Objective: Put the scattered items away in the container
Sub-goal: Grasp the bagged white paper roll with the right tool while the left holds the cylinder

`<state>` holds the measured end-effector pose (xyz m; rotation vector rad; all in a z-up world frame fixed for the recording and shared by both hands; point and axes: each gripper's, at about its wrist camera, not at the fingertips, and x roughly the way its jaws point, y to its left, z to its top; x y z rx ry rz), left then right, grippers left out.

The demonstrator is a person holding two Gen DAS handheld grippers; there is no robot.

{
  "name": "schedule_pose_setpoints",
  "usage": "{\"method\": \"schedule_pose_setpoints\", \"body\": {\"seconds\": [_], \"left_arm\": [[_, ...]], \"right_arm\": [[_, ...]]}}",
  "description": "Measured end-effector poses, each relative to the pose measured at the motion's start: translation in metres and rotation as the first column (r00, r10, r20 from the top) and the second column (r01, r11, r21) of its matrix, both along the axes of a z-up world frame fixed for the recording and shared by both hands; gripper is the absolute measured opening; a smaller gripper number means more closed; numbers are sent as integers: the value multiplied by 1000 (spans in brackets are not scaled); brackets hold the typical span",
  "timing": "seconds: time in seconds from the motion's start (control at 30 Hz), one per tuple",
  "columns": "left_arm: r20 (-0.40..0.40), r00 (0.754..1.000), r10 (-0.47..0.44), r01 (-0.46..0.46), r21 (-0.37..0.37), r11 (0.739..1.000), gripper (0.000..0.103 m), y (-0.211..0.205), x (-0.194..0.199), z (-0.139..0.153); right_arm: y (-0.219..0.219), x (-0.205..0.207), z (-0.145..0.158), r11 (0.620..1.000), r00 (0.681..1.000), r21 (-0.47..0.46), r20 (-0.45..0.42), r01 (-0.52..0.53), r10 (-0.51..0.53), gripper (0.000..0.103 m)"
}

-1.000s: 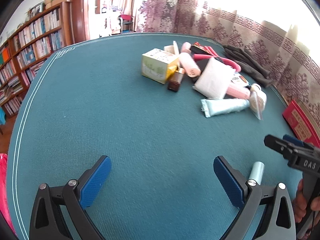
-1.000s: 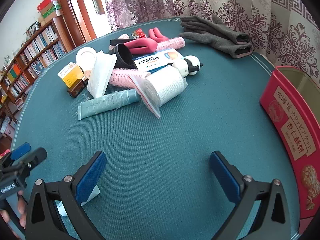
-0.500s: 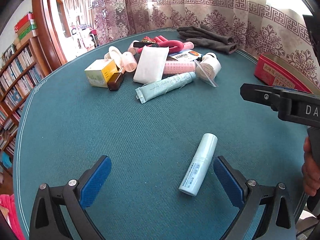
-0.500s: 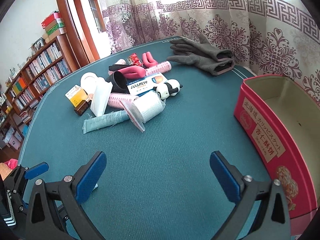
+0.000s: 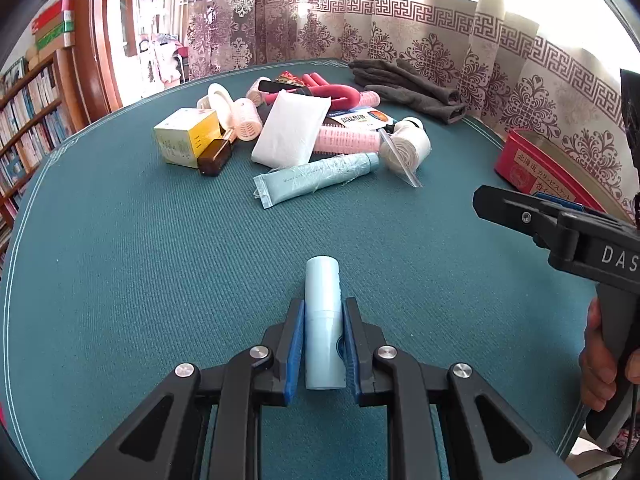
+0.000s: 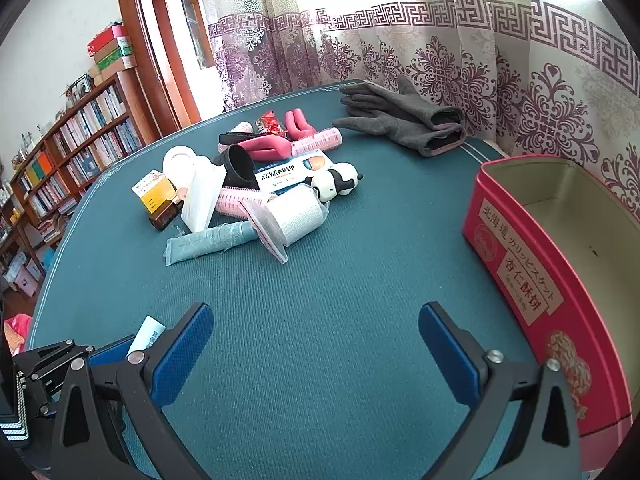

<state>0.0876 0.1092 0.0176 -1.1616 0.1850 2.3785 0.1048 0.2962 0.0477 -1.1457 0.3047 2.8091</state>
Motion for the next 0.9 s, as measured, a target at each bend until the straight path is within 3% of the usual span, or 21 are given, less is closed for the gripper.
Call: {"method": "schedule_pose_setpoints", "body": {"seconds": [0.27, 0.57, 0.63, 0.7, 0.73, 0.9], "left_arm": [[19, 999, 40, -41, 60, 997, 20, -16, -8, 1], [41, 998, 46, -49, 83, 995, 20, -21, -11, -3], [43, 998, 45, -49, 88, 995, 20, -21, -12, -3], [45, 998, 45, -49, 93, 994, 20, -21, -12, -2], [46, 998, 45, -49, 95, 994, 20, -22, -12, -1], [37, 999, 34, -38, 98, 994, 20, -18, -8, 5]], "right_arm": [[-13, -33, 5, 998, 999, 32, 11, -46, 46, 102], [5, -98, -9, 1000, 997, 25, 70, 13, -15, 101], [7, -107, -15, 1000, 996, 8, 87, 15, -16, 92], [7, -113, -22, 1000, 993, -22, 119, -4, 7, 63], [5, -113, -24, 1000, 992, -22, 126, -4, 7, 57], [-1, -92, -15, 1000, 997, -2, 77, -18, 18, 51]]}}
